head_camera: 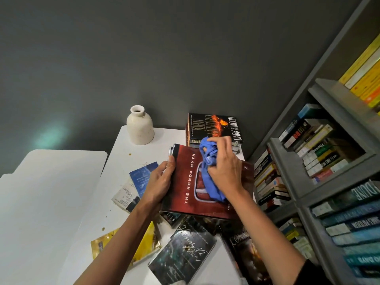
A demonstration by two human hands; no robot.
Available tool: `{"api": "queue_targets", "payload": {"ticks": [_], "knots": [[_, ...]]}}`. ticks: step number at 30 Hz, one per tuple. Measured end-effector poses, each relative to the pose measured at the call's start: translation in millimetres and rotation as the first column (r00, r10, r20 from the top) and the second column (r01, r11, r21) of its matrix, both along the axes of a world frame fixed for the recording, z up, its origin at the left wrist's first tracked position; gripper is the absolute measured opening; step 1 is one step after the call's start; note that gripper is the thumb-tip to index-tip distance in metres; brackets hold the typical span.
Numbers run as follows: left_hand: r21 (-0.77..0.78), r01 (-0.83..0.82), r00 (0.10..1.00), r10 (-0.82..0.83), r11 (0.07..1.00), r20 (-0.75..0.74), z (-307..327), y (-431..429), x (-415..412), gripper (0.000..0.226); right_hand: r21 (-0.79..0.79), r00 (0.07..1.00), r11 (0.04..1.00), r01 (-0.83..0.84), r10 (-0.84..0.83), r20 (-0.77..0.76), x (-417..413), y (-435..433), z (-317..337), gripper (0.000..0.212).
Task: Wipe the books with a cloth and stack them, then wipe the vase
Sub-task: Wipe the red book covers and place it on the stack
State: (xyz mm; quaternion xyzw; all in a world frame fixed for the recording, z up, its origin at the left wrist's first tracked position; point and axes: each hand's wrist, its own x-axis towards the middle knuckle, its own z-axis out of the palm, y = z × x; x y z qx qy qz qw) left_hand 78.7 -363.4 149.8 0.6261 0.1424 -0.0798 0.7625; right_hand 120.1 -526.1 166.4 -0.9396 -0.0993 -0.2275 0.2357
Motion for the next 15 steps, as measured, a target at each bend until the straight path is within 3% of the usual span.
{"api": "queue_targets", "payload": {"ticks": [5,7,9,11,12,15], "knots": [[0.004,0.044,0.999,-0.044,0.999,0.003,2,3,1,0.074,-0.053,0.988,0.987,-0.151,0.153,0.03,-5,40,12,0.058],[0.013,0.047,0.999,-0.048,0.999,0.014,4,7,2,0.073,-0.088,0.985,0.985,-0.151,0.157,0.074,3,32,17,0.042],[0.034,0.07,0.996,-0.072,0.997,0.047,8,13,5,0.061,-0.08,0.987,0.99,-0.117,0.107,-0.119,18,10,21,0.047],[0.059,0.133,0.988,-0.137,0.989,0.066,14,17,10,0.052,0.072,0.847,0.98,-0.187,0.198,-0.494,28,-7,27,0.058],[0.065,0.172,0.983,-0.176,0.983,0.051,17,18,13,0.052,0.18,0.766,0.96,-0.215,0.28,-0.579,29,-9,27,0.059],[-0.015,0.293,0.954,-0.293,0.956,-0.057,22,27,17,0.065,0.358,0.739,0.914,-0.189,0.372,-0.561,28,-8,18,0.04]]}}
